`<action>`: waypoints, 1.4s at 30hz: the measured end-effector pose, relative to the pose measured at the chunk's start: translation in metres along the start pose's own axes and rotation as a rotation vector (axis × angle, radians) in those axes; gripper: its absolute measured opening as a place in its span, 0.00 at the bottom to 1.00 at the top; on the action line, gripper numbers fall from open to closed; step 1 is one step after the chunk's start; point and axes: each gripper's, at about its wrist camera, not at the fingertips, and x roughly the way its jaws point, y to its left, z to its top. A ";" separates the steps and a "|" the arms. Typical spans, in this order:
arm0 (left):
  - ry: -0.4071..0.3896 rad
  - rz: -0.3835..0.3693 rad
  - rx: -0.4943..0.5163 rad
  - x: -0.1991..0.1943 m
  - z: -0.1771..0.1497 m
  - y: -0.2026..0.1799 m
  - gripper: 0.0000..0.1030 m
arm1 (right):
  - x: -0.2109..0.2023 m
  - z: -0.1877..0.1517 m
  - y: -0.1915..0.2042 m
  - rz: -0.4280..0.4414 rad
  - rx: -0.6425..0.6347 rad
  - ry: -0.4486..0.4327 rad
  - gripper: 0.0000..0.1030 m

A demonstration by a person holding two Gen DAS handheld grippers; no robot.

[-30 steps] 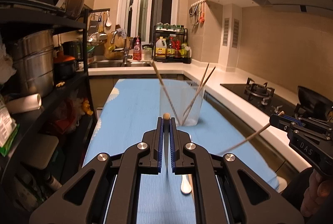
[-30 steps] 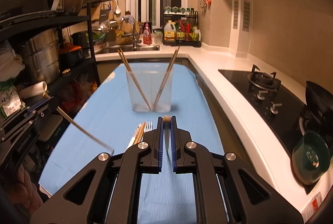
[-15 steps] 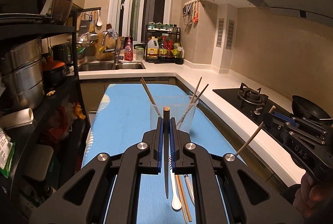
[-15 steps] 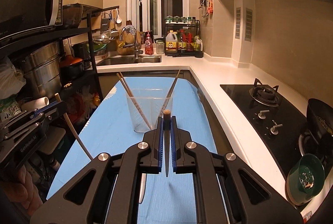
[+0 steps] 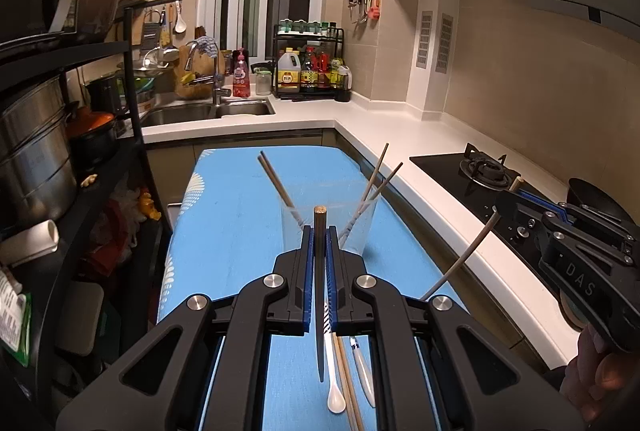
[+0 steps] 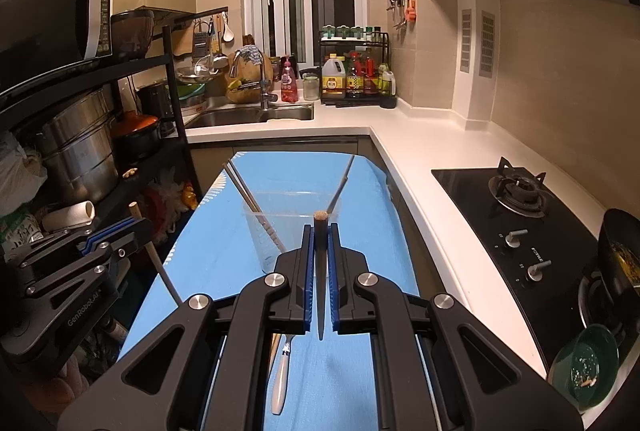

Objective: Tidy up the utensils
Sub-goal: 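Lower both chopsticks into the container and open both grippers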

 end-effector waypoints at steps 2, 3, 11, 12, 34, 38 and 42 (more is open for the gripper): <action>0.002 -0.010 0.000 0.006 0.011 0.003 0.06 | 0.007 0.011 -0.001 0.006 0.001 0.014 0.06; 0.004 -0.016 -0.001 0.008 0.017 0.005 0.06 | 0.009 0.016 -0.002 0.014 0.004 0.021 0.06; -0.052 -0.023 0.009 0.031 0.082 0.016 0.06 | 0.030 0.088 -0.004 0.062 0.009 -0.006 0.06; -0.062 -0.028 0.007 0.035 0.092 0.017 0.06 | 0.033 0.098 -0.002 0.062 -0.001 -0.020 0.06; -0.041 0.023 0.043 0.150 0.119 0.026 0.06 | 0.153 0.110 0.002 0.064 -0.023 0.013 0.06; 0.010 -0.004 0.057 0.161 0.110 0.020 0.16 | 0.162 0.103 0.001 0.069 -0.027 0.045 0.18; -0.039 -0.052 0.050 0.143 0.110 0.021 0.30 | 0.152 0.101 -0.005 0.056 -0.015 0.032 0.27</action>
